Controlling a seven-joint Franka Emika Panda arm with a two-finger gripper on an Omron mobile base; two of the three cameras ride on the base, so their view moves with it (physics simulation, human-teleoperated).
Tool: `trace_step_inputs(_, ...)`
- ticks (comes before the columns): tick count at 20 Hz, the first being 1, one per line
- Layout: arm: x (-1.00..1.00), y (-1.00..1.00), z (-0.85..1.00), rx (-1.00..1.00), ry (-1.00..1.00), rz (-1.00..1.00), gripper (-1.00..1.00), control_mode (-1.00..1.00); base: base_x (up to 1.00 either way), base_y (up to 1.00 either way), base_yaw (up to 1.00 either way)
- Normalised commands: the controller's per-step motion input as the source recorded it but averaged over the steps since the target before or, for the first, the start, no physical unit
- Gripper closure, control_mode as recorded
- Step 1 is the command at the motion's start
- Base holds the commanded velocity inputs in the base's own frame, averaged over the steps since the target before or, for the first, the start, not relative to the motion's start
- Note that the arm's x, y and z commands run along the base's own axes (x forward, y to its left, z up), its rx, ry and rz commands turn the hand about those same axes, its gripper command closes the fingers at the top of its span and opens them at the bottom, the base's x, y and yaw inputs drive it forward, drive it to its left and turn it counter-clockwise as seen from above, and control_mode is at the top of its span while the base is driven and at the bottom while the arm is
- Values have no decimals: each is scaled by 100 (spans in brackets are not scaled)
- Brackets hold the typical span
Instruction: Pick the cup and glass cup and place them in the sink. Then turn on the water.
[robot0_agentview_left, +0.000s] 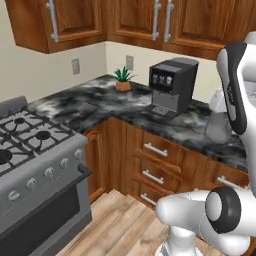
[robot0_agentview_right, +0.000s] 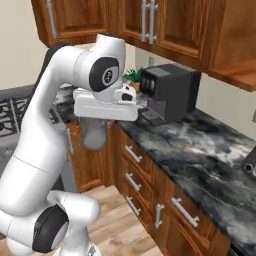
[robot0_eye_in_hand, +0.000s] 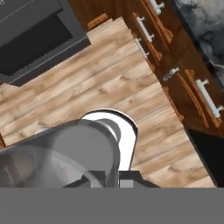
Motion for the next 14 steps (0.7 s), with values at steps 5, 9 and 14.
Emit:
trace_step_inputs(5,0,0,0,0,0,0,100,100,-6,-1,-68)
trace_step_inputs(9,0,0,0,0,0,0,100,100,-2,-19,-64)
trace_step_inputs(14,0,0,0,0,0,0,100,100,-11,-28,-59)
